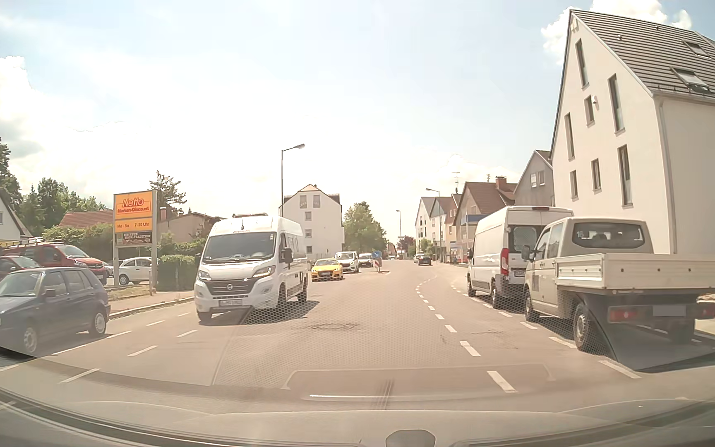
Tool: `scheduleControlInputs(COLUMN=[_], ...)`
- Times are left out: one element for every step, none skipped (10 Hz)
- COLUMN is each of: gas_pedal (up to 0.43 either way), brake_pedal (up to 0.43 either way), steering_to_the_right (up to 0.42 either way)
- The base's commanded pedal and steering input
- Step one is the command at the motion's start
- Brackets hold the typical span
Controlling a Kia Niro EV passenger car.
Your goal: Follow the waypoints while adhering to traffic rules and regulations
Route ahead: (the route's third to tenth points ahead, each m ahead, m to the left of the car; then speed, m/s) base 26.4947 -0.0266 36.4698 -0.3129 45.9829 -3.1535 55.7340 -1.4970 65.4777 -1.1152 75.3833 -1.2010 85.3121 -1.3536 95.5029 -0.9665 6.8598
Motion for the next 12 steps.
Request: scheduleControlInputs(gas_pedal=[0.098,0.098,0.098,0.110,0.110,0.110,0.110,0.110,0.110,0.110,0.110,0.110], brake_pedal=[0.000,0.000,0.000,0.000,0.000,0.000,0.000,0.000,0.000,0.000,0.000,0.000], steering_to_the_right=[0.003,0.003,0.002,0.002,0.002,0.002,0.002,0.002,0.002,0.002,0.002,0.002])
